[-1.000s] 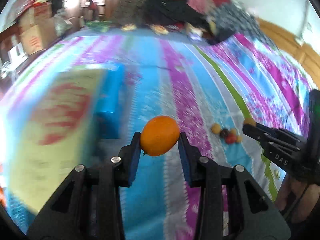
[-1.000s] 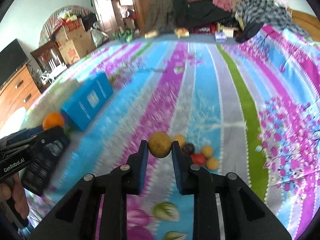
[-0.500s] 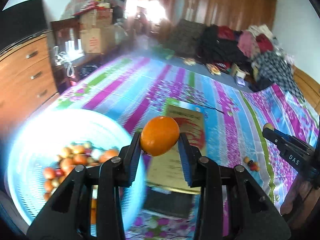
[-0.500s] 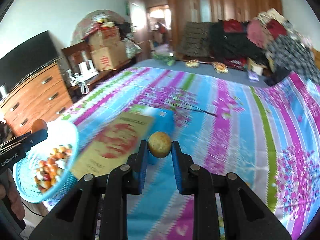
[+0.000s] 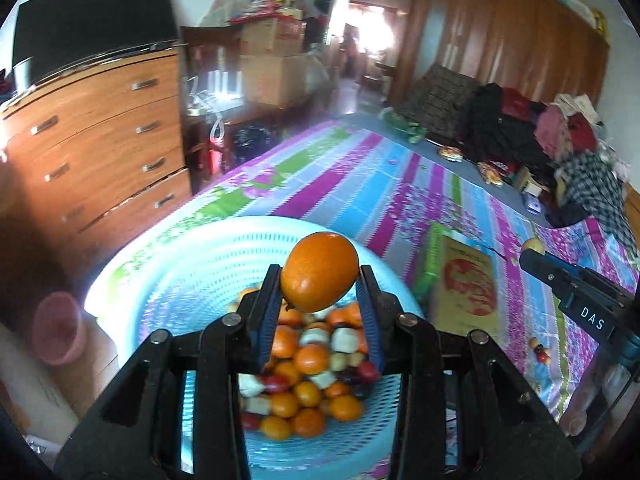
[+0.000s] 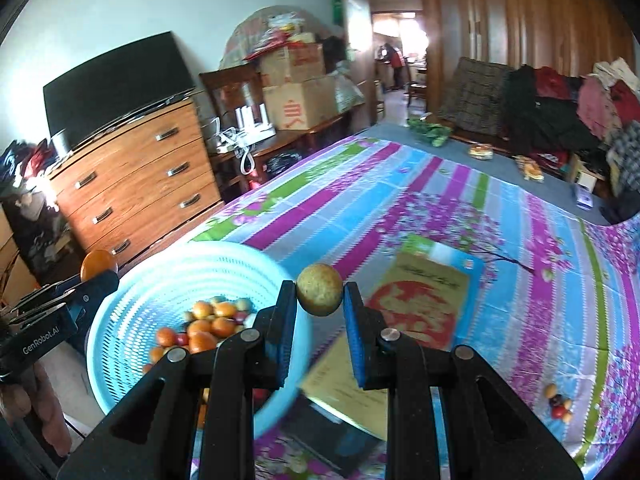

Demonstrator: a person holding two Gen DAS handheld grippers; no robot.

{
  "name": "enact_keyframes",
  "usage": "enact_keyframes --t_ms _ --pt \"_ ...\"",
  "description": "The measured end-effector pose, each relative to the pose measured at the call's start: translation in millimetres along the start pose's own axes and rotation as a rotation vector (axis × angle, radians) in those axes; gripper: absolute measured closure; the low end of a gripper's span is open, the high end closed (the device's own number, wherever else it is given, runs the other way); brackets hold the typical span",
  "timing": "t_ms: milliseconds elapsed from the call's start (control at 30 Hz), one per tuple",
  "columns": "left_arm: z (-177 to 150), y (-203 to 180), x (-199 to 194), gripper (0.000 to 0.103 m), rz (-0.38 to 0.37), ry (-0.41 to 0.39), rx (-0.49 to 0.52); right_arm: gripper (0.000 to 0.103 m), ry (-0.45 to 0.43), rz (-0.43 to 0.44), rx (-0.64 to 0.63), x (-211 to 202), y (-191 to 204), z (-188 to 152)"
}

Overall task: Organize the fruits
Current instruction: 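Carry the orange and yellow-brown fruit in both tools over the light-blue basket, then open both tools to drop the orange and yellow-brown fruit into the basket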

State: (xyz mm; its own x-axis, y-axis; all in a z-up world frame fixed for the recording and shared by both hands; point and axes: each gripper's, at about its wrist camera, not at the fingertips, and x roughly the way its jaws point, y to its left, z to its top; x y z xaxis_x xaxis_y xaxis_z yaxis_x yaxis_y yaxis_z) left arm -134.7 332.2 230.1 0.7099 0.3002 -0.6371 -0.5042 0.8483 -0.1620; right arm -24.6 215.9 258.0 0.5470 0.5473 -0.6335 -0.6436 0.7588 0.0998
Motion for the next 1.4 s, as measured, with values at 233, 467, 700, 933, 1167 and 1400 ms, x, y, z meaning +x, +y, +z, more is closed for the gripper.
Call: enact_keyframes --t_ms 233,467,700,933,1167,1400 --pt "-3.1 32.8 5.1 0.065 0.029 0.03 -0.042 0.076 0.058 0.055 -0.033 26.3 41.3 4.7" --pt "-7.2 54.2 13.0 0.065 0.042 0.086 -0.064 0.076 0.154 0.092 -0.05 47.0 56.3 1.4" --pt "-18.6 63.8 34.0 0.065 0.023 0.191 -0.084 0.076 0.295 0.139 -0.05 78.2 61.8 -12.6" --pt "-27.0 70.2 41.6 0.065 0.019 0.248 -0.097 0.076 0.358 0.152 -0.044 91.5 60.4 -22.5" --pt "-27.9 71.4 47.0 0.065 0.018 0.265 -0.092 0.076 0.376 0.157 -0.051 100.0 65.0 -25.0" --pt "-29.1 71.6 54.6 0.065 0.014 0.284 -0.092 0.076 0.389 0.156 -0.045 105.6 63.4 -26.4"
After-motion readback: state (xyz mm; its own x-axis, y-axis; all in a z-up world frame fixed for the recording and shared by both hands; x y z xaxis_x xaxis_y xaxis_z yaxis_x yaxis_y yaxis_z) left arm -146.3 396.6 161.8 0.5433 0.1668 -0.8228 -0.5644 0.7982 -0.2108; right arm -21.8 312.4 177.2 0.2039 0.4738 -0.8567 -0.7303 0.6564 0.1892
